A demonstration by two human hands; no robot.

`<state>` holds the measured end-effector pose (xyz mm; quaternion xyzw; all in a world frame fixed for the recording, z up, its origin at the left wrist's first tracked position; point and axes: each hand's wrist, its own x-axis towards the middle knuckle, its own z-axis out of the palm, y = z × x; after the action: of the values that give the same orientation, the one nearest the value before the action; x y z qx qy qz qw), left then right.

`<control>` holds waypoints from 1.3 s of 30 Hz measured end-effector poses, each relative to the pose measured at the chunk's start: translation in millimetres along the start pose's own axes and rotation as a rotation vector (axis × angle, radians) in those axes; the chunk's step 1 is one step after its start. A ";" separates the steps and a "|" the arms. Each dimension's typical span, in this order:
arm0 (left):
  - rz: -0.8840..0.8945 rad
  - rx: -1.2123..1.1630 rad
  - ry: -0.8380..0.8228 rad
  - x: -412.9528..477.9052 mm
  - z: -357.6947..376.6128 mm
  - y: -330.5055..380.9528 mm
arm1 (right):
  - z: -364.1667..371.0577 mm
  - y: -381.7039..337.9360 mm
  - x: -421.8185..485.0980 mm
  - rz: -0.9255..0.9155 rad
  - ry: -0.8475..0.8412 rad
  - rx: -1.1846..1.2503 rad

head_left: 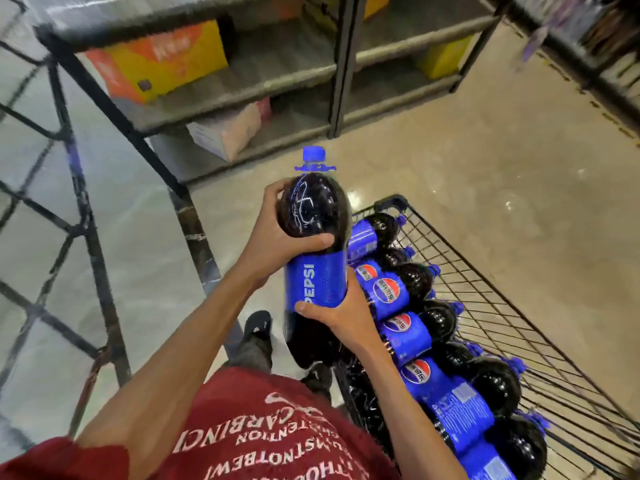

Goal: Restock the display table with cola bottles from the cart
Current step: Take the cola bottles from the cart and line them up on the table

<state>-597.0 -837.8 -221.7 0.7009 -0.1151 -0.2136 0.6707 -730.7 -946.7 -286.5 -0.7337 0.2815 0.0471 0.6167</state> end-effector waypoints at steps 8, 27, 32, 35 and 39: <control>0.077 -0.080 0.164 30.9 -112.6 20.8 | 76.4 -78.1 52.9 -0.111 -0.105 -0.151; 0.197 0.000 0.332 136.6 -332.7 65.5 | 250.3 -214.9 194.9 -0.244 -0.269 -0.137; 0.208 0.025 0.330 196.3 -350.7 74.6 | 260.4 -240.1 250.7 -0.246 -0.269 -0.114; 0.227 0.040 0.326 242.9 -355.9 81.1 | 257.8 -256.3 292.7 -0.251 -0.254 -0.103; 0.232 0.045 0.306 310.0 -356.8 94.6 | 247.0 -284.1 353.1 -0.260 -0.246 -0.083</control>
<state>-149.8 -665.7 -169.9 0.7222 -0.0966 -0.0233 0.6845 -232.6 -818.9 -241.9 -0.7774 0.1046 0.0682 0.6165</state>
